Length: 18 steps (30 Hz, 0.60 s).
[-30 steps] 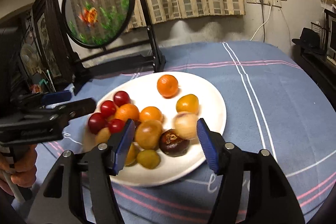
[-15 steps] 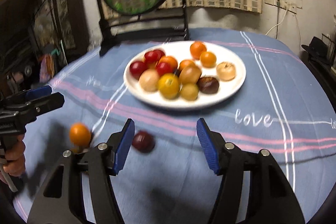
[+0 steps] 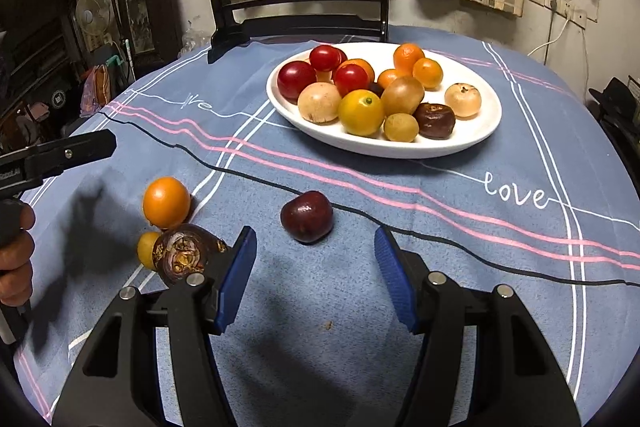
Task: Organize fruits
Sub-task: 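Return both tools to the fruit cluster, then grasp the dark red plum with the right tool while the left tool grasps the dark brown fruit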
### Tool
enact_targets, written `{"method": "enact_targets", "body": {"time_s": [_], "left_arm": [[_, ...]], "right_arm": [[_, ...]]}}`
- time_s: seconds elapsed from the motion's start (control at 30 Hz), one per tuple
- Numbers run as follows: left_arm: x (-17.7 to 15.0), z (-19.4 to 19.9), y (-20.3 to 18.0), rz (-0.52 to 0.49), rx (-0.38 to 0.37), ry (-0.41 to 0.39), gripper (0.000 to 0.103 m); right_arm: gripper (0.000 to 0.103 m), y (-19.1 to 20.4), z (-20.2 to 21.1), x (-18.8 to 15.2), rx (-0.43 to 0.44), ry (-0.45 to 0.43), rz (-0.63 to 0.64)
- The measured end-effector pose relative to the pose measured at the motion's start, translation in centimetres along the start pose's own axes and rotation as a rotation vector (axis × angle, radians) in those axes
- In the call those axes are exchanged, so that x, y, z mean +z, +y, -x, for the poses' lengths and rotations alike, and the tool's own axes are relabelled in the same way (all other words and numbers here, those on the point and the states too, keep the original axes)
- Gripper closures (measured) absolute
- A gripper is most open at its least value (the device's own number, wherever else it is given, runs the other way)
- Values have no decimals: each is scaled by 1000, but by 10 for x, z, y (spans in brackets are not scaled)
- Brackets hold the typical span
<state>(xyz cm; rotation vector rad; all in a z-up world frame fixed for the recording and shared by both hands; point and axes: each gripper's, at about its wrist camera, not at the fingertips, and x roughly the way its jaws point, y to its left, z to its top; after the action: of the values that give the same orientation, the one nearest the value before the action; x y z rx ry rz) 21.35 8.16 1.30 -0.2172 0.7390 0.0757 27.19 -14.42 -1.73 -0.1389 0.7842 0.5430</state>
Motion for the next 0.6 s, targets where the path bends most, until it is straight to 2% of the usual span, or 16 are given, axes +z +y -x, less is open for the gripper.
{"method": "enact_targets", "body": {"time_s": [0.17, 0.3, 0.47, 0.6], "left_arm": [[-2, 3, -4, -23, 19, -7, 4], [-1, 2, -1, -9, 26, -5, 4], [0, 1, 1, 10, 14, 10, 4], [-1, 2, -2, -4, 26, 4, 4]], "right_arm": [[41, 8, -4, 2, 2, 20, 41], [41, 11, -10, 3, -5, 49, 63], [41, 11, -15, 8, -10, 43, 53], [50, 10, -22, 13, -14, 57, 47]]}}
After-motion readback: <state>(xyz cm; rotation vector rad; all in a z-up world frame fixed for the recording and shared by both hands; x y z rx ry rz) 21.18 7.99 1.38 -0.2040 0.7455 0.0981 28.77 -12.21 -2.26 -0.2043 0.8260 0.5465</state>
